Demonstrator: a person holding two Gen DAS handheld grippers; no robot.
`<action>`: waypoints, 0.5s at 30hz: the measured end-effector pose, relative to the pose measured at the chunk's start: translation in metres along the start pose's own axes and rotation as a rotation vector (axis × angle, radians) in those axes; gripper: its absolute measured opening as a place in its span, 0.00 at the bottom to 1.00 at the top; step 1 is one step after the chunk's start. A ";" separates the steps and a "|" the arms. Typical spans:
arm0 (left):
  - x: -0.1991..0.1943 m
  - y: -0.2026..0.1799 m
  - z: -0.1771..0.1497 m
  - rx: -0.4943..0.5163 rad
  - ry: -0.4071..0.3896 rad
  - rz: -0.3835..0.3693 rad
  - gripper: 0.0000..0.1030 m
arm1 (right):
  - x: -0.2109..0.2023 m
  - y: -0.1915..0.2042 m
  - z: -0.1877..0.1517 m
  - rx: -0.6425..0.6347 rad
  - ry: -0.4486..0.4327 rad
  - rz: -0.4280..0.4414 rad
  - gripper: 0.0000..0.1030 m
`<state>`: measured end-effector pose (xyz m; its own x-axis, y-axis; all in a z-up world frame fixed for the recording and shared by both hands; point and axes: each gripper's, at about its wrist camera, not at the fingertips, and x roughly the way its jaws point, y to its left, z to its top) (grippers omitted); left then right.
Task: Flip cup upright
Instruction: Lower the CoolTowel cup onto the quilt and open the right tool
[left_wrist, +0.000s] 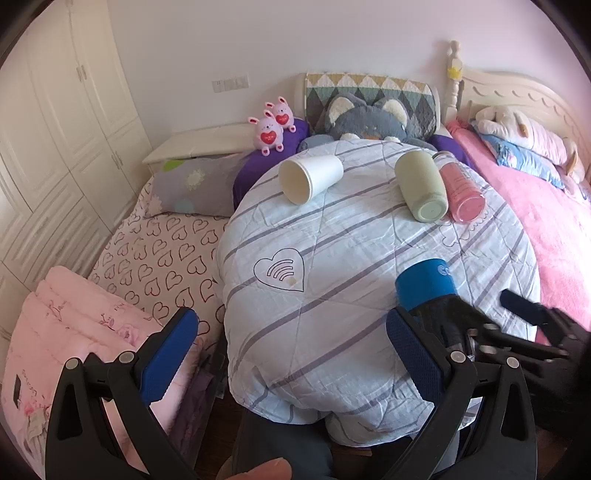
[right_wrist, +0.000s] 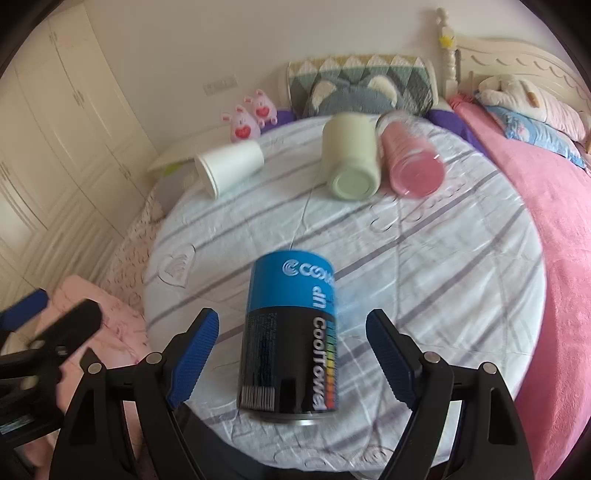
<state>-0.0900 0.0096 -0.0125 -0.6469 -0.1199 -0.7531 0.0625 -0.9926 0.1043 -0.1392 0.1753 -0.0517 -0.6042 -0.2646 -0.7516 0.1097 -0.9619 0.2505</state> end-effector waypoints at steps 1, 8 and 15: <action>-0.003 -0.002 -0.001 0.002 -0.003 0.003 1.00 | -0.010 -0.001 -0.001 -0.004 -0.020 -0.006 0.81; -0.016 -0.023 -0.016 0.017 0.020 -0.011 1.00 | -0.059 -0.018 -0.021 -0.001 -0.087 -0.068 0.81; -0.029 -0.044 -0.033 0.043 0.028 -0.015 1.00 | -0.071 -0.026 -0.050 0.009 -0.080 -0.099 0.81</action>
<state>-0.0489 0.0559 -0.0164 -0.6261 -0.1063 -0.7724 0.0197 -0.9925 0.1206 -0.0596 0.2160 -0.0356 -0.6726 -0.1613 -0.7223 0.0393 -0.9824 0.1828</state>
